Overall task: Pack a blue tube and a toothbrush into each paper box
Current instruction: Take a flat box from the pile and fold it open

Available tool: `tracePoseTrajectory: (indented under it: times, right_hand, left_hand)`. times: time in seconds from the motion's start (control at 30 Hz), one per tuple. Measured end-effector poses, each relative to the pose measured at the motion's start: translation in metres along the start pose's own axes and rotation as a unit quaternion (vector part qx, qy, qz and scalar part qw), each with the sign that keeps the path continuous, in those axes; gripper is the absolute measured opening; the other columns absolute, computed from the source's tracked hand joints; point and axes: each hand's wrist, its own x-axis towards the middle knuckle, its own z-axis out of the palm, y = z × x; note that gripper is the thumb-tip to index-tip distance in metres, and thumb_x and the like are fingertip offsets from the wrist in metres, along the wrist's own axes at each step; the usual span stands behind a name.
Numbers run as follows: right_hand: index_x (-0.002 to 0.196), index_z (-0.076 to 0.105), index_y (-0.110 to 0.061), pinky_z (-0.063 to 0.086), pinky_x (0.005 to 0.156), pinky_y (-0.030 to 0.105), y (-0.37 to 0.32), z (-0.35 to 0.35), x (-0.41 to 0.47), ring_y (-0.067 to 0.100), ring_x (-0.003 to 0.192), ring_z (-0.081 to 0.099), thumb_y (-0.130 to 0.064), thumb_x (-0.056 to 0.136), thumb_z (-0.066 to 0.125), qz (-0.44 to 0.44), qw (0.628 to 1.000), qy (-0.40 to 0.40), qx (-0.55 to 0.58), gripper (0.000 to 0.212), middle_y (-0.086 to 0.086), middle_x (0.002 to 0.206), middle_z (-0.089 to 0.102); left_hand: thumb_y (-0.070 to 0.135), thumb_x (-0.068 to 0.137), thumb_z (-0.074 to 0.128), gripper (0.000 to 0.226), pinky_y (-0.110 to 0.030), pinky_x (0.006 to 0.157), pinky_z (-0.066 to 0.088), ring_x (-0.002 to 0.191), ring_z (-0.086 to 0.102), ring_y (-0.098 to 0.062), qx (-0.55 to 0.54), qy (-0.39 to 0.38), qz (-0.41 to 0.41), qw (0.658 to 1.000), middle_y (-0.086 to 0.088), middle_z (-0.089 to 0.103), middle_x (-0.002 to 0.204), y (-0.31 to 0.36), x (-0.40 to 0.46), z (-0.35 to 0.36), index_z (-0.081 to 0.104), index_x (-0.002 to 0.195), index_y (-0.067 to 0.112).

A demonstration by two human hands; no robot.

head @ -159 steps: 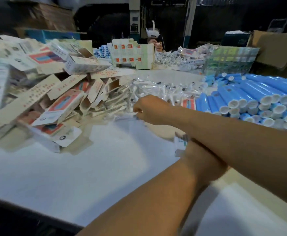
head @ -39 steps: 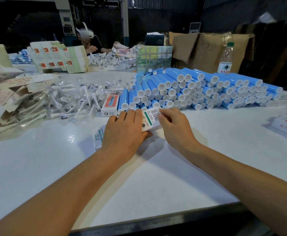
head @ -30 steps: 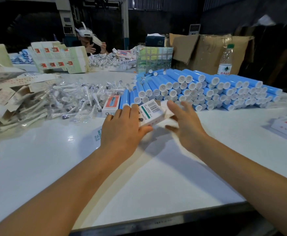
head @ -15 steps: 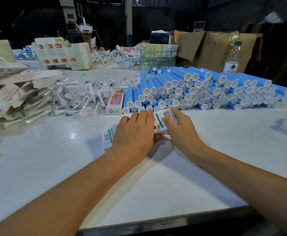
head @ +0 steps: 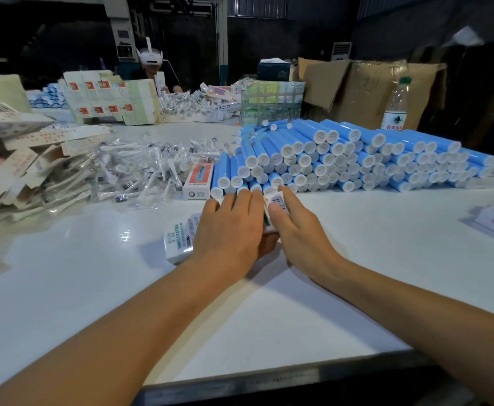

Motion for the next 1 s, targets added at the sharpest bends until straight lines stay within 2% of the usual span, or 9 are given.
tracePoseTrajectory:
  times: [0.03,0.1,0.13,0.2,0.27,0.43,0.77,0.87,1.0]
  right_hand:
    - [0.118,0.062,-0.018,0.047,0.093,0.043,-0.002,-0.001,0.001,0.021,0.101,0.062,-0.028,0.102,0.039,0.029,0.997,-0.003,0.078,0.030,0.007,0.110,0.067]
    - [0.089,0.073,-0.018,0.053,0.084,0.038,-0.005,-0.006,0.007,0.014,0.084,0.068,-0.028,0.102,0.038,0.093,0.963,-0.017,0.252,0.039,0.003,0.090,0.073]
    - [0.085,0.072,-0.017,0.057,0.078,0.035,-0.006,-0.010,0.010,0.013,0.080,0.069,-0.024,0.101,0.039,0.108,0.940,-0.030,0.321,0.038,0.002,0.084,0.074]
    - [0.093,0.068,-0.011,0.058,0.070,0.030,-0.005,-0.016,0.013,0.014,0.079,0.070,-0.017,0.100,0.041,0.110,0.915,-0.046,0.384,0.029,0.005,0.083,0.074]
    - [0.104,0.065,-0.005,0.056,0.069,0.027,-0.003,-0.017,0.013,0.015,0.082,0.068,-0.008,0.098,0.039,0.090,0.924,-0.053,0.369,0.027,0.006,0.086,0.072]
    - [0.130,0.053,-0.016,0.052,0.068,0.018,0.001,-0.012,0.010,0.004,0.081,0.066,-0.007,0.099,0.041,0.046,0.961,-0.019,0.270,0.034,-0.002,0.097,0.069]
    - [0.123,0.052,-0.025,0.052,0.063,0.017,-0.001,-0.014,0.008,0.002,0.076,0.067,-0.004,0.099,0.036,0.023,0.971,-0.006,0.240,0.036,-0.009,0.084,0.071]
    - [0.128,0.051,-0.026,0.052,0.065,0.019,0.001,-0.013,0.007,0.003,0.078,0.066,-0.005,0.099,0.036,0.021,0.979,0.002,0.205,0.038,-0.004,0.093,0.069]
    - [0.135,0.051,-0.016,0.054,0.071,0.022,0.007,-0.010,0.006,0.005,0.084,0.065,-0.007,0.100,0.035,0.036,0.982,0.016,0.185,0.040,-0.003,0.101,0.067]
  left_hand:
    - [0.059,0.081,0.032,0.073,-0.039,0.074,0.041,0.094,0.058,-0.030,-0.013,0.007,-0.003,1.000,-0.011,0.061,0.107,-0.002,0.001,0.000,0.053,0.123,0.003]
    - [0.058,0.080,0.042,0.071,-0.040,0.073,0.043,0.091,0.060,-0.031,-0.022,0.024,-0.009,0.999,-0.014,0.062,0.105,-0.005,0.001,0.000,0.055,0.121,0.002]
    - [0.056,0.078,0.048,0.069,-0.040,0.071,0.046,0.088,0.061,-0.033,-0.026,0.034,-0.009,0.999,-0.016,0.063,0.103,-0.006,0.001,0.000,0.057,0.118,0.000]
    - [0.053,0.077,0.054,0.067,-0.040,0.069,0.049,0.085,0.064,-0.034,-0.040,0.057,-0.007,0.998,-0.018,0.065,0.101,-0.006,0.002,-0.001,0.060,0.114,-0.002]
    - [0.052,0.077,0.053,0.066,-0.040,0.067,0.049,0.083,0.064,-0.035,-0.048,0.077,-0.001,0.996,-0.019,0.066,0.099,-0.006,0.002,-0.001,0.061,0.112,-0.004]
    - [0.050,0.076,0.056,0.065,-0.037,0.065,0.049,0.079,0.065,-0.034,-0.054,0.106,0.019,0.993,-0.019,0.066,0.096,-0.009,0.003,0.002,0.062,0.110,-0.005]
    - [0.049,0.074,0.059,0.065,-0.037,0.065,0.049,0.078,0.065,-0.033,-0.057,0.104,0.036,0.992,-0.019,0.067,0.096,-0.010,0.000,-0.002,0.062,0.110,-0.005]
    - [0.050,0.077,0.055,0.065,-0.037,0.065,0.050,0.078,0.065,-0.033,-0.040,0.093,0.045,0.994,-0.019,0.067,0.095,-0.010,0.000,-0.003,0.062,0.110,-0.006]
    - [0.050,0.079,0.053,0.064,-0.036,0.062,0.048,0.075,0.064,-0.031,-0.009,0.077,0.057,0.995,-0.016,0.067,0.090,-0.007,0.000,-0.004,0.063,0.107,-0.006]
